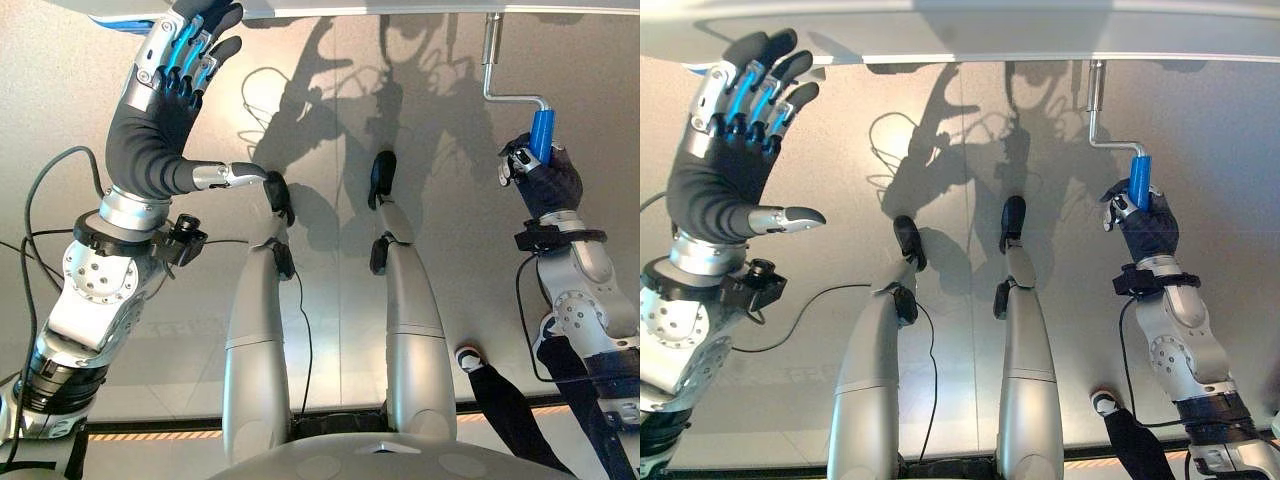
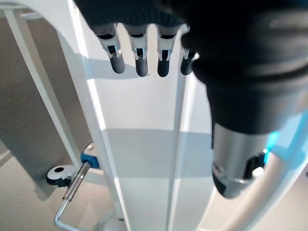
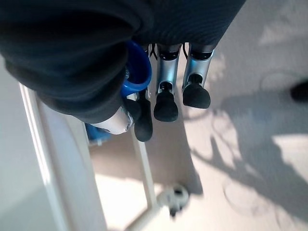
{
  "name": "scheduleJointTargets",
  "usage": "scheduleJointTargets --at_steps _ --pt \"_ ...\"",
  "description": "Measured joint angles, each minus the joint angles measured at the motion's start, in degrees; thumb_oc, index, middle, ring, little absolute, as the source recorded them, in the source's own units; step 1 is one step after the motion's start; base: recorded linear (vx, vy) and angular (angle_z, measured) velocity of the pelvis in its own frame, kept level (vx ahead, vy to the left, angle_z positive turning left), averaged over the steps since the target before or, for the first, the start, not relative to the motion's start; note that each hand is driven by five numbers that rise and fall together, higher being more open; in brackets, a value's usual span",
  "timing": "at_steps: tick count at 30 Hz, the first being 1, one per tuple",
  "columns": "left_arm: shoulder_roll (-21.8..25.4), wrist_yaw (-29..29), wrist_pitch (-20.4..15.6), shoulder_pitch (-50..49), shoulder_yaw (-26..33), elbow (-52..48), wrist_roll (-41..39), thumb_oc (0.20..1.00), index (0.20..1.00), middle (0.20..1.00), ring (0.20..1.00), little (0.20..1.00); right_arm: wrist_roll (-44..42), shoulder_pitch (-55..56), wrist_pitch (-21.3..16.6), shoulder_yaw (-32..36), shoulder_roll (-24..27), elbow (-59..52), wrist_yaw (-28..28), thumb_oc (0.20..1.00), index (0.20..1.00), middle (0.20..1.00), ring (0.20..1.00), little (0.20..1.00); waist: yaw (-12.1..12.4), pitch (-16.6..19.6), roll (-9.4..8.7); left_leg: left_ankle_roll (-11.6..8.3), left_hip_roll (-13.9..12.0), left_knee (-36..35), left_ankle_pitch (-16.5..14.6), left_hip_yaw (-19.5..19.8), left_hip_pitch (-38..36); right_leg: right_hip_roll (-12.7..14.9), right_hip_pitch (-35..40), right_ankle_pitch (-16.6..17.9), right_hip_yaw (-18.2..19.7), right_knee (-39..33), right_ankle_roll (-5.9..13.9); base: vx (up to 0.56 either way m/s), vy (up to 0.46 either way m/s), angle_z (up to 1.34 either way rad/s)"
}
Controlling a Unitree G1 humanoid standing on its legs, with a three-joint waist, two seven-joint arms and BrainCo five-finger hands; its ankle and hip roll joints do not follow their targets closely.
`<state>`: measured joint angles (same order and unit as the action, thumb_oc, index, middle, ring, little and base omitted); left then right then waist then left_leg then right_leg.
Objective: Raise the hospital bed
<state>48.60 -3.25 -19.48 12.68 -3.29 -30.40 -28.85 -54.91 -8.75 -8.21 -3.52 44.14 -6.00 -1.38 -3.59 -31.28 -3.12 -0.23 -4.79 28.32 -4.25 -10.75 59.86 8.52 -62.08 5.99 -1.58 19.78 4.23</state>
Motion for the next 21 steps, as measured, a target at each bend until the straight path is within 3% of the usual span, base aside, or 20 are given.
scheduleJointTargets --at_steps 1,3,5,9,11,16,21 --pt "0.7 0.1 0.0 0.1 -0.5 0.0 0.0 1.000 1.000 1.000 1.000 1.000 -2.2 -0.5 0.1 -3.2 3.9 -0.2 0.9 0.200 0.200 0.200 0.200 0.200 -0.1 0.0 0.00 -0.02 0.0 0.1 0.0 0.1 -0.2 0.0 0.3 0.0 -0.2 0.0 -0.01 0.00 0.000 0.00" --pt "1.7 0.3 0.0 0.4 -1.9 0.3 0.1 1.000 1.000 1.000 1.000 1.000 -3.6 -1.5 0.4 -5.8 5.6 0.2 1.2 0.200 0.200 0.200 0.200 0.200 -0.1 0.0 0.00 -0.06 -0.1 0.1 0.0 0.5 -0.4 -0.1 0.8 0.0 -0.6 0.0 -0.06 0.01 -0.007 0.04" --pt "2.2 0.3 0.1 1.6 -4.5 0.6 0.2 1.000 1.000 1.000 1.000 1.000 -5.6 -6.0 0.9 -12.3 5.9 0.4 1.5 0.200 0.200 0.200 0.200 0.200 0.1 0.0 -0.08 -0.07 -0.1 0.1 0.1 0.7 -1.0 0.0 1.6 0.0 -0.8 -0.1 -0.08 0.00 -0.005 0.02" --pt "2.4 -0.2 -0.1 3.7 -6.4 1.7 1.1 1.000 1.000 1.000 1.000 1.000 -6.6 -11.4 1.4 -18.3 4.3 2.3 1.6 0.200 0.200 0.200 0.200 0.200 0.7 0.1 -0.07 -0.33 -0.1 -0.4 0.4 0.8 -1.5 0.1 1.8 -0.1 -0.8 -0.1 -0.32 0.00 0.000 0.00" --pt "2.0 -0.7 0.0 4.4 -7.2 3.5 1.1 1.000 1.000 1.000 1.000 1.000 -6.5 -15.5 1.0 -22.5 2.5 5.4 1.5 0.200 0.200 0.200 0.200 0.200 0.0 0.1 -0.22 -0.63 -0.2 -1.0 0.8 1.0 -2.2 -0.1 2.2 -0.3 -1.2 -0.1 -0.52 0.00 0.000 0.00" --pt "-1.0 -2.4 0.1 6.3 -7.9 4.7 1.1 1.000 1.000 1.000 1.000 1.000 -1.9 -25.6 1.8 -30.6 -4.5 16.3 -0.7 0.200 0.200 0.200 0.200 0.200 2.0 0.1 -0.14 -1.95 -1.1 -2.4 1.8 1.7 -2.7 -0.9 2.3 -0.4 -2.4 -0.1 -1.93 0.00 0.000 0.00" --pt "-3.2 -3.3 0.1 7.7 -9.8 5.5 1.1 1.000 1.000 1.000 1.000 1.000 4.7 -31.4 3.0 -31.4 -11.8 27.6 -3.7 0.200 0.200 0.200 0.200 0.200 4.3 0.1 -0.02 -2.98 -1.5 -4.0 3.1 2.5 -3.1 -1.5 2.2 -0.6 -3.2 0.0 -3.13 0.01 0.018 0.02"
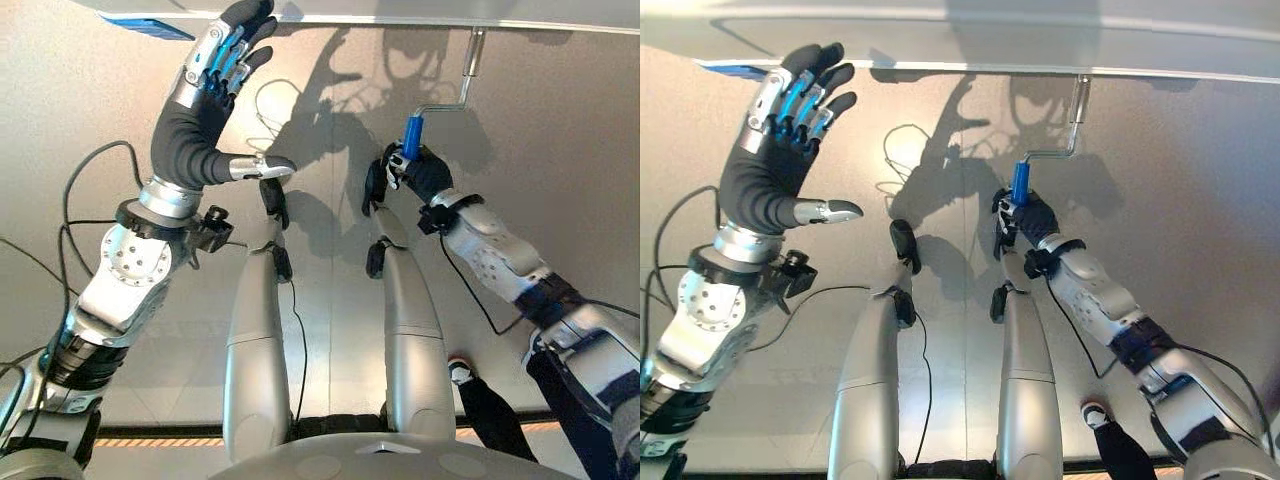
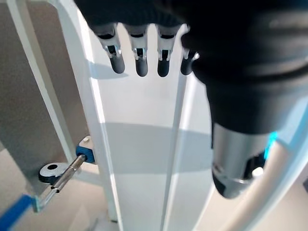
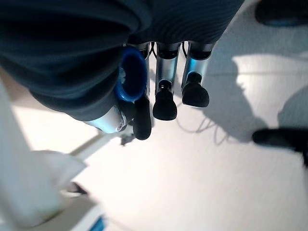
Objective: Raise the hospital bed
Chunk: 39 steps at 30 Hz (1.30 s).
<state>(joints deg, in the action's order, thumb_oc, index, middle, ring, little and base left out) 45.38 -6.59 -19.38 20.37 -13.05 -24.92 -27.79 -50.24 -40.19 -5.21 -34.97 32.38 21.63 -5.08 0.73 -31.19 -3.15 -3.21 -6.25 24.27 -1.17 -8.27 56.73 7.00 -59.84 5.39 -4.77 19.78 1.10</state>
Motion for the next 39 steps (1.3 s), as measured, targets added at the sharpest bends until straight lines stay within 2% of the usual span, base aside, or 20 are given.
scheduleJointTargets --at_steps 1,2,4,8,9,13,14,17,18,19,21,28,37,39 --pt "-0.6 -0.4 0.0 0.9 -1.0 0.3 -0.1 1.000 1.000 1.000 1.000 1.000 3.2 -3.9 0.1 0.0 -4.0 9.3 -1.0 0.200 0.200 0.200 0.200 0.200 0.4 0.0 0.12 -0.24 -0.2 -0.1 0.1 0.3 -0.2 -0.2 0.2 0.0 -0.5 0.0 -0.30 0.00 0.000 0.00" --pt "-0.6 -0.5 0.0 1.8 -1.8 0.3 -0.1 1.000 1.000 1.000 1.000 1.000 4.1 -6.0 0.6 0.1 -6.0 12.6 -2.2 0.200 0.200 0.200 0.200 0.200 0.9 0.0 0.18 -0.41 -0.3 -0.3 0.3 0.4 -0.1 -0.4 0.1 0.0 -0.5 0.0 -0.46 0.00 0.000 0.00" --pt "-1.1 -0.7 0.0 2.9 -2.6 0.8 -0.3 1.000 1.000 1.000 1.000 1.000 5.6 -8.2 0.5 0.7 -8.0 18.5 -3.0 0.200 0.200 0.200 0.200 0.200 1.6 0.0 0.26 -0.58 -0.4 -0.4 0.5 0.5 -0.2 -0.5 0.1 0.1 -0.6 0.0 -0.61 0.01 0.004 0.02" --pt "-2.9 -0.9 -0.1 4.6 -5.0 1.6 -1.3 1.000 1.000 1.000 1.000 1.000 8.6 -15.2 -0.4 5.9 -13.6 38.6 -4.3 0.200 0.200 0.200 0.200 0.200 3.6 0.1 1.03 -0.84 -0.5 -1.3 1.3 0.7 -0.4 -0.5 0.1 0.1 -0.9 -0.1 -0.95 0.01 0.005 0.02" --pt "-3.4 -0.7 -0.1 5.3 -6.5 1.6 -2.4 1.000 1.000 1.000 1.000 1.000 9.4 -17.4 0.5 6.5 -13.3 43.7 -4.8 0.200 0.200 0.200 0.200 0.200 4.9 0.0 1.47 -0.84 -0.5 -1.5 1.4 0.7 -0.3 -0.5 -0.1 0.1 -1.0 -0.1 -0.99 0.00 0.000 0.00" --pt "-3.8 -0.6 -0.1 7.3 -8.6 1.7 -3.5 1.000 1.000 1.000 1.000 1.000 13.1 -20.0 0.7 8.2 -12.3 51.8 -3.8 0.200 0.200 0.200 0.200 0.200 5.7 0.1 1.55 -0.72 -0.2 -1.6 1.5 0.8 -0.1 -0.2 -0.3 0.1 -1.1 -0.1 -0.98 0.00 0.006 0.03" --pt "-3.8 -0.5 -0.1 8.9 -10.3 2.0 -3.5 1.000 1.000 1.000 1.000 1.000 15.5 -20.5 1.0 8.2 -10.8 54.5 -3.3 0.200 0.200 0.200 0.200 0.200 6.2 0.0 1.63 -0.64 -0.1 -1.6 1.6 0.8 0.1 -0.1 -0.5 0.1 -1.1 0.0 -0.94 0.01 -0.004 0.03" --pt "-3.6 0.2 -0.1 10.2 -10.8 2.0 -3.5 1.000 1.000 1.000 1.000 1.000 17.7 -20.2 2.3 9.0 -8.2 55.7 -2.4 0.200 0.200 0.200 0.200 0.200 6.4 0.1 1.65 -0.52 0.2 -1.7 1.6 0.9 0.4 0.2 -0.6 0.2 -1.1 0.0 -0.82 0.01 -0.006 0.04" --pt "-3.5 0.8 -0.1 10.4 -10.7 2.1 -3.5 1.000 1.000 1.000 1.000 1.000 18.1 -18.7 2.2 11.5 -6.1 55.5 -1.3 0.200 0.200 0.200 0.200 0.200 6.2 0.0 1.80 -0.52 0.1 -1.7 1.6 0.9 0.4 0.2 -0.7 0.1 -1.2 0.0 -0.75 -0.05 -0.009 0.02" --pt "-3.4 0.8 -0.1 10.2 -10.6 2.0 -3.5 1.000 1.000 1.000 1.000 1.000 18.2 -18.4 2.2 12.1 -5.5 55.9 -1.2 0.200 0.200 0.200 0.200 0.200 7.0 0.0 2.07 -0.50 0.4 -1.7 1.6 1.0 0.5 0.3 -0.7 0.1 -1.2 0.1 -0.75 -0.05 0.002 0.04" --pt "-2.2 1.2 -0.1 9.9 -10.5 1.9 -3.5 1.000 1.000 1.000 1.000 1.000 18.1 -18.0 2.4 13.9 -3.3 56.4 -1.4 0.200 0.200 0.200 0.200 0.200 6.6 0.0 2.71 -0.30 0.6 -1.5 1.7 1.1 1.1 0.5 -1.2 0.2 -1.4 0.2 -0.63 0.03 0.006 0.04" --pt "0.2 2.8 -0.1 9.9 -10.5 1.9 -3.5 1.000 1.000 1.000 1.000 1.000 17.7 -15.2 1.0 19.7 4.9 57.1 -0.1 0.200 0.200 0.200 0.200 0.200 5.0 0.0 2.88 0.23 1.0 -1.1 1.7 0.6 1.0 1.1 -1.5 0.2 -0.5 0.9 -0.22 -0.01 -0.004 0.00" --pt "2.2 3.9 -0.3 9.0 -9.8 1.2 -3.5 1.000 1.000 1.000 1.000 1.000 16.4 -11.9 -0.3 23.6 7.4 55.2 1.8 0.200 0.200 0.200 0.200 0.200 4.7 0.1 2.80 1.58 2.0 0.6 0.8 0.3 1.6 1.9 -1.2 0.5 0.2 0.7 1.16 0.01 -0.005 0.02" --pt "2.4 4.1 -0.3 7.4 -8.3 0.9 -3.4 1.000 1.000 1.000 1.000 1.000 14.5 -9.7 -0.8 23.9 8.3 51.2 1.9 0.200 0.200 0.200 0.200 0.200 3.6 0.0 2.56 2.10 2.3 1.5 0.3 0.2 2.4 2.2 -1.5 0.8 0.3 0.7 1.67 0.03 0.008 0.02"
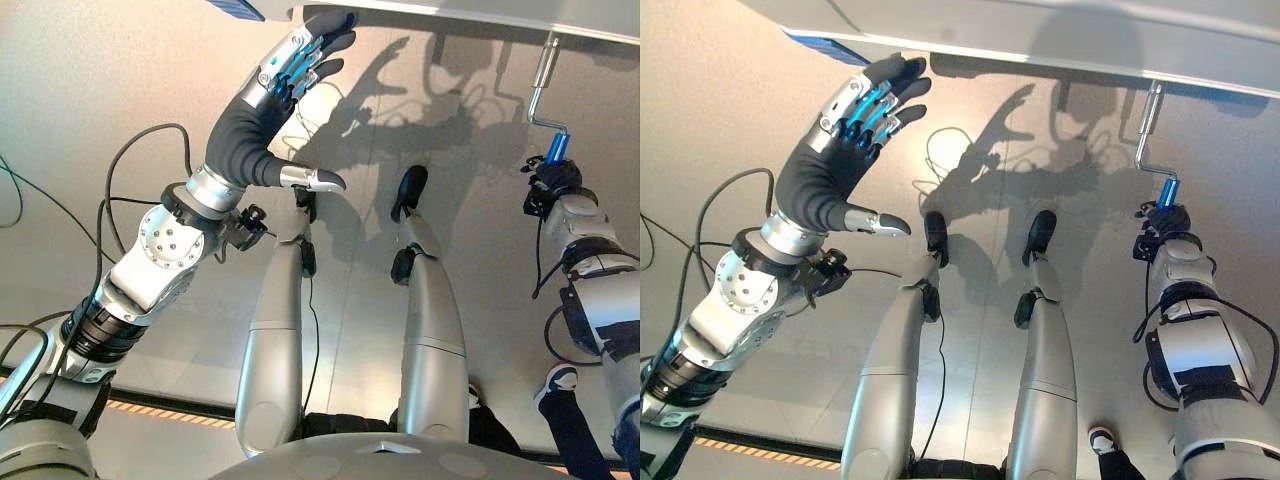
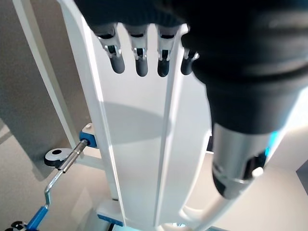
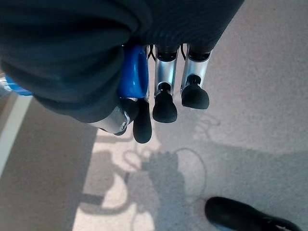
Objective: Raise the hospital bed
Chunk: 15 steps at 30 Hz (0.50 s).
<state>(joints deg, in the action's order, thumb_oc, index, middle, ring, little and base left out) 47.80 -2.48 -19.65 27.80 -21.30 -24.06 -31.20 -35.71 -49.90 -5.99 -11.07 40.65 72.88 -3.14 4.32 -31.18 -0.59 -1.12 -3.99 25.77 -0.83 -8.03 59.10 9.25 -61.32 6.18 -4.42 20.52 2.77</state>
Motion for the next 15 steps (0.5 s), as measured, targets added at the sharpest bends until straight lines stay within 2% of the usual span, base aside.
scheduleJointTargets --at_steps 4,7,8,10,12,15 --pt "-0.6 0.1 -0.2 -5.1 5.5 -0.7 0.6 1.000 1.000 1.000 1.000 1.000 -5.7 12.8 -3.6 3.9 2.4 -21.7 0.4 0.200 0.200 0.200 0.200 0.200 -3.4 0.0 -0.53 0.96 0.2 1.2 -0.9 -1.0 0.8 0.2 -0.4 0.3 1.4 -0.3 1.10 -0.03 0.002 -0.02" --pt "-1.0 0.0 -0.2 -7.4 8.5 -1.2 0.7 1.000 1.000 1.000 1.000 1.000 -6.5 20.0 -5.5 6.3 3.0 -35.4 -0.2 0.200 0.200 0.200 0.200 0.200 -5.3 0.0 -0.80 1.11 0.2 2.0 -1.6 -1.4 0.7 0.0 -0.3 0.2 2.2 -0.3 1.45 -0.02 -0.007 -0.11" --pt "-2.0 0.0 -0.3 -8.9 10.8 -2.5 1.0 1.000 1.000 1.000 1.000 1.000 -7.8 29.1 -5.8 11.1 2.6 -51.5 -1.1 0.200 0.200 0.200 0.200 0.200 -6.1 -0.1 -1.04 1.07 0.3 1.9 -2.0 -1.6 0.9 0.0 -0.8 -0.1 2.6 -0.4 1.53 -0.01 -0.002 -0.10" --pt "-2.1 0.0 -0.3 -9.9 12.4 -3.3 1.1 1.000 1.000 1.000 1.000 1.000 -8.8 33.8 -6.3 10.7 2.3 -61.7 -0.6 0.200 0.200 0.200 0.200 0.200 -7.5 0.0 -1.21 1.00 -0.1 2.4 -2.3 -1.8 0.7 -0.4 -0.4 0.3 2.6 -0.7 1.48 0.06 0.005 -0.11" --pt "-2.2 0.1 -0.5 -10.8 13.8 -4.9 1.2 1.000 1.000 1.000 1.000 1.000 -9.5 35.5 -6.2 10.7 1.7 -65.0 -0.7 0.200 0.200 0.200 0.200 0.200 -7.6 0.0 -1.23 0.88 -0.2 2.4 -2.8 -1.8 0.7 -0.6 -0.4 -0.1 3.0 -0.7 1.60 0.03 0.004 -0.07" --pt "-2.1 0.2 -0.8 -14.5 17.2 -6.5 1.1 1.000 1.000 1.000 1.000 1.000 -12.1 41.4 -5.3 11.0 0.2 -75.6 -0.8 0.200 0.200 0.200 0.200 0.200 -7.5 0.0 -1.27 0.76 -0.3 2.6 -3.5 -1.8 0.8 -0.8 -0.7 -0.3 3.2 -0.7 1.62 -0.01 0.008 -0.07"
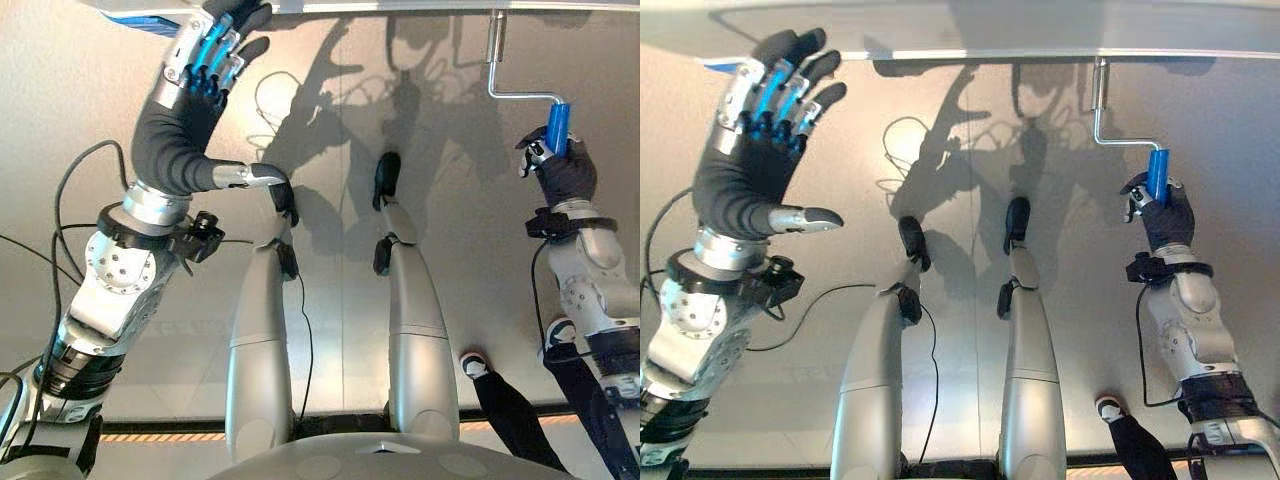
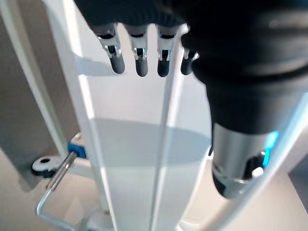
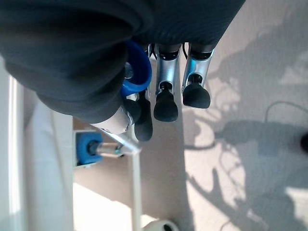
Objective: Raise the hospital bed
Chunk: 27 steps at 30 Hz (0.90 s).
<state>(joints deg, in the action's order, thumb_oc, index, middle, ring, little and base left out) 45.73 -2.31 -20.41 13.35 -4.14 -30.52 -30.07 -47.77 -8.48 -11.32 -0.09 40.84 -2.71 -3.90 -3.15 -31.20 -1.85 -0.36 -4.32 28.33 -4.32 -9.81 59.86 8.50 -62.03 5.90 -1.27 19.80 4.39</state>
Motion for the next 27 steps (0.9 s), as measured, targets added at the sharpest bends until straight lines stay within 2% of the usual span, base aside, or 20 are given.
scheduleJointTargets --at_steps 3,5,8,9,13,15,17,19,20,26,27 --pt "0.8 0.0 0.0 -0.6 0.9 -0.2 -0.1 1.000 1.000 1.000 1.000 1.000 -3.3 0.8 0.7 -0.4 0.1 -1.9 1.7 0.200 0.200 0.200 0.200 0.200 -0.2 0.0 -0.06 -0.02 0.1 0.0 -0.3 0.2 0.0 0.1 -0.1 -0.1 0.0 0.0 0.08 -0.01 -0.004 -0.03" --pt "1.7 0.1 0.0 -1.3 0.9 -0.4 -0.1 1.000 1.000 1.000 1.000 1.000 -6.4 1.3 1.6 -1.7 1.8 -3.5 2.7 0.200 0.200 0.200 0.200 0.200 -0.2 -0.1 -0.12 -0.04 0.1 0.1 -0.3 0.3 0.0 0.1 -0.1 -0.1 0.0 0.0 0.09 0.00 0.000 0.00" --pt "3.0 0.4 0.0 -1.7 0.3 -0.4 -0.2 1.000 1.000 1.000 1.000 1.000 -10.8 0.4 1.9 -5.9 5.8 -4.2 4.2 0.200 0.200 0.200 0.200 0.200 -0.2 -0.1 -0.14 -0.08 -0.1 0.4 -0.3 0.4 0.0 0.0 0.1 -0.1 0.0 0.1 0.06 0.00 0.000 0.00" --pt "3.0 0.2 0.0 -1.7 -0.4 -0.3 -0.2 1.000 1.000 1.000 1.000 1.000 -11.5 -0.4 1.8 -7.7 5.6 -3.9 4.5 0.200 0.200 0.200 0.200 0.200 -0.2 -0.1 -0.14 -0.09 -0.2 0.4 -0.3 0.4 0.0 0.0 0.2 -0.1 -0.1 0.1 0.04 0.00 0.000 0.00" --pt "3.0 0.2 0.1 -0.4 -4.8 0.5 0.0 1.000 1.000 1.000 1.000 1.000 -14.8 -6.7 1.7 -17.1 2.7 -3.5 4.8 0.200 0.200 0.200 0.200 0.200 -0.3 0.0 -0.28 -0.25 -0.5 0.5 -0.2 0.8 -0.1 -0.1 0.6 -0.3 -0.9 0.2 -0.27 0.00 0.000 0.00" --pt "2.2 -0.1 0.1 0.4 -6.5 1.3 0.0 1.000 1.000 1.000 1.000 1.000 -16.2 -11.2 1.3 -22.5 -0.4 -0.6 4.8 0.200 0.200 0.200 0.200 0.200 -0.5 0.0 -0.35 -0.50 -0.6 0.3 0.0 1.2 -0.3 -0.1 0.8 -0.4 -1.2 0.3 -0.48 0.00 0.012 0.02" --pt "2.0 -0.2 0.1 1.4 -7.7 2.1 0.1 1.000 1.000 1.000 1.000 1.000 -16.4 -14.2 1.2 -24.5 -3.3 2.0 4.9 0.200 0.200 0.200 0.200 0.200 0.0 0.0 -0.33 -0.70 -0.6 0.2 0.1 1.3 -0.4 -0.1 0.7 -0.6 -1.5 0.6 -0.73 0.00 0.000 0.00" --pt "1.2 -1.1 0.1 3.6 -8.6 4.8 0.1 1.000 1.000 1.000 1.000 1.000 -14.1 -19.5 0.3 -29.2 -5.5 10.5 4.9 0.200 0.200 0.200 0.200 0.200 0.0 0.0 -0.34 -0.93 -0.8 0.2 0.2 1.7 -1.3 -0.2 1.6 -0.7 -1.8 1.0 -0.95 0.00 0.000 0.00" --pt "-0.1 -1.8 0.1 5.3 -8.6 5.6 0.1 1.000 1.000 1.000 1.000 1.000 -11.5 -23.4 0.5 -30.5 -8.1 15.8 4.1 0.200 0.200 0.200 0.200 0.200 1.0 0.1 -0.32 -1.28 -0.7 -0.1 0.5 2.0 -1.8 -0.2 1.9 -0.8 -2.1 1.1 -1.21 0.00 0.000 0.00" --pt "-1.9 -2.3 -0.2 7.9 -12.6 5.7 -0.2 1.000 1.000 1.000 1.000 1.000 -2.2 -35.4 0.7 -32.3 -16.0 41.3 0.5 0.200 0.200 0.200 0.200 0.200 4.8 0.1 -0.24 -2.64 -0.9 -1.8 2.4 3.2 -2.8 -0.6 2.1 -1.1 -3.2 2.2 -2.68 0.00 0.018 0.06" --pt "-2.0 -2.2 -0.1 8.5 -13.5 6.0 -0.2 1.000 1.000 1.000 1.000 1.000 -0.6 -37.3 1.7 -32.3 -17.3 46.0 -0.9 0.200 0.200 0.200 0.200 0.200 5.8 0.1 -0.22 -2.90 -1.2 -1.9 2.6 3.5 -2.9 -0.9 2.2 -1.0 -3.5 2.2 -2.99 0.00 0.000 0.00"
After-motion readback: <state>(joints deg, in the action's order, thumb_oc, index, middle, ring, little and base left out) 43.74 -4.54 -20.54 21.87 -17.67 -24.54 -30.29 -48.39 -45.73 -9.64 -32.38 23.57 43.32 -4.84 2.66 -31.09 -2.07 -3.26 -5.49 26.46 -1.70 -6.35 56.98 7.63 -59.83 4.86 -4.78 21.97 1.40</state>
